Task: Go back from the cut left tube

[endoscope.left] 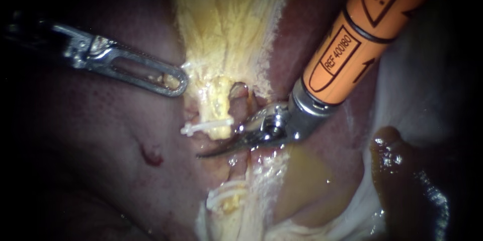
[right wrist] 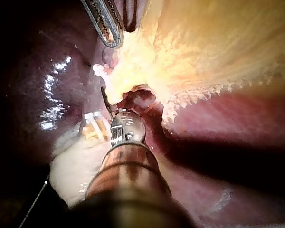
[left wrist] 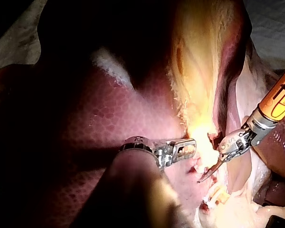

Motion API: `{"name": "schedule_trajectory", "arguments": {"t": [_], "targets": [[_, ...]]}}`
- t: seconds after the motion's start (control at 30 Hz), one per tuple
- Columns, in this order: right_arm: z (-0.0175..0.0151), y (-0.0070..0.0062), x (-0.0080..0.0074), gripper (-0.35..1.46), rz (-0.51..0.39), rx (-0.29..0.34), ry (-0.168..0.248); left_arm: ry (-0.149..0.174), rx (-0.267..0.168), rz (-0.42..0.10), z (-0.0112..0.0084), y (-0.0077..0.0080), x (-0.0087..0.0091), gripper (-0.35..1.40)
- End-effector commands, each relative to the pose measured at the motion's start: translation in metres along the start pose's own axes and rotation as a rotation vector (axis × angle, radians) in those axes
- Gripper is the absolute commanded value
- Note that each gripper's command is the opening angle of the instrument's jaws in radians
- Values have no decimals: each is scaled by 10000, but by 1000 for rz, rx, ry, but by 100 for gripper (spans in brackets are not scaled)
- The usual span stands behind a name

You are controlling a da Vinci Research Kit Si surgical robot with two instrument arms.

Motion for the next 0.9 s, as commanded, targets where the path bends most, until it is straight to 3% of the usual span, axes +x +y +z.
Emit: {"name": "schedule_trajectory", "arguments": {"t": [0.03, 0.37, 0.5, 0.67, 0.9], "targets": [[1, 0, 0, -35, -1, 1, 3, 0, 0, 1, 0, 0, 0, -35], [4, 1, -1, -35, -29, 48, 2, 0, 0, 1, 1, 1, 0, -35], [7, 0, 3, 79, -44, 36, 28, 0, 0, 1, 1, 1, 0, -35], [9, -4, 7, 111, -47, 59, 63, 0, 0, 1, 1, 2, 0, -35], [10, -10, 9, 131, -78, 62, 86, 1, 1, 1, 1, 2, 0, -35]]}}
